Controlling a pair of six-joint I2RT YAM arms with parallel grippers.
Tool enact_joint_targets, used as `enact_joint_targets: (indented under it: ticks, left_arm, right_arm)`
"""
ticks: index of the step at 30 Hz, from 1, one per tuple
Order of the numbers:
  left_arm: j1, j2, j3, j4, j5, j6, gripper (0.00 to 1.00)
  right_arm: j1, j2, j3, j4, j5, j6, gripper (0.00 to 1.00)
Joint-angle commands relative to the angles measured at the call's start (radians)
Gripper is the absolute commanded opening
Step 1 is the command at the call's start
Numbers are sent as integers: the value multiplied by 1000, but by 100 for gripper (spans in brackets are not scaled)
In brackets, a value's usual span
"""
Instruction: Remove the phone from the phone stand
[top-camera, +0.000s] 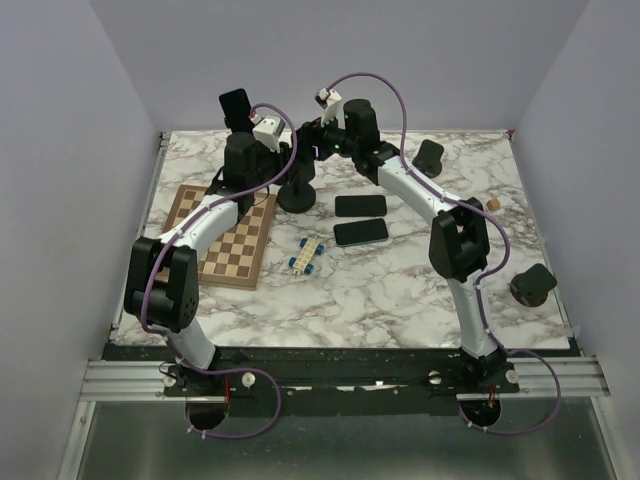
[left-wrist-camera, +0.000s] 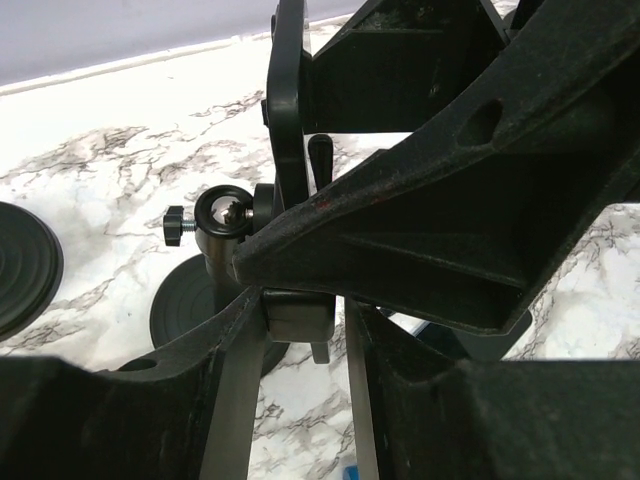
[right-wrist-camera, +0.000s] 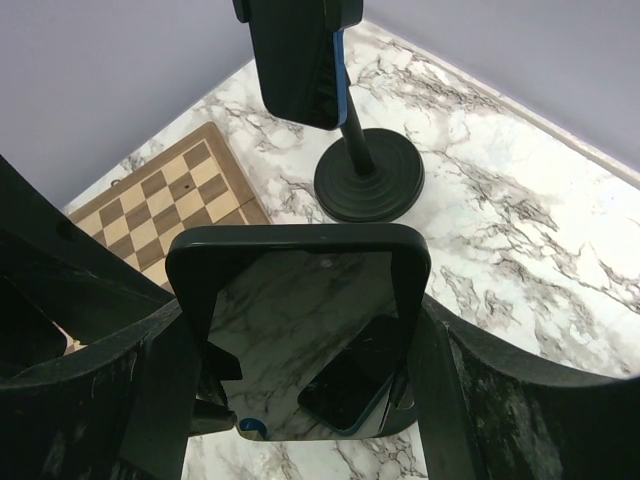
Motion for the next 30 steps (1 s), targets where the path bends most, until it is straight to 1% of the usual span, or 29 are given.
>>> enact_joint_targets:
  ticks: [1,5,9,11,14,15,17,22,24,27,30]
  left_arm:
    - [-15,17,3,27,64,-23,45]
    - [-14,18,10,19,70,-19,45]
    - [-14,29,32,2,65,-16,40]
    - [-14,36,40,-3,56,-17,32]
    - [-14,40,33,6,48,-25,12]
    - [-14,40,30,8,52,-28,7]
    - [-14,39,16,17,58,-35,1]
    - [-10,6,-74,82,33,-74,0]
    - [-5,-11,-112,109,34,-104,0]
    - [-5,-45,-165,139,45,-120,0]
    - [-6,-75,-213,152,36,-127,0]
  right_arm:
    - [34,60,-5,-123,-64,33,1]
    - [33,60,-8,-123,-64,34,1]
    - [34,60,-10,-123,-67,34,1]
    - [33,60,-10,-122,-61,36,1]
    - [33,55,-13,-120,-31,40,1]
    - [34,52,-18,-118,-12,38,1]
    - [34,38,-41,-101,39,38,1]
    - [31,0,-104,-48,203,50,1]
    - [21,-8,-107,-41,204,56,1]
    - [6,-32,-157,17,193,46,1]
    - [-11,-34,-159,18,190,27,1]
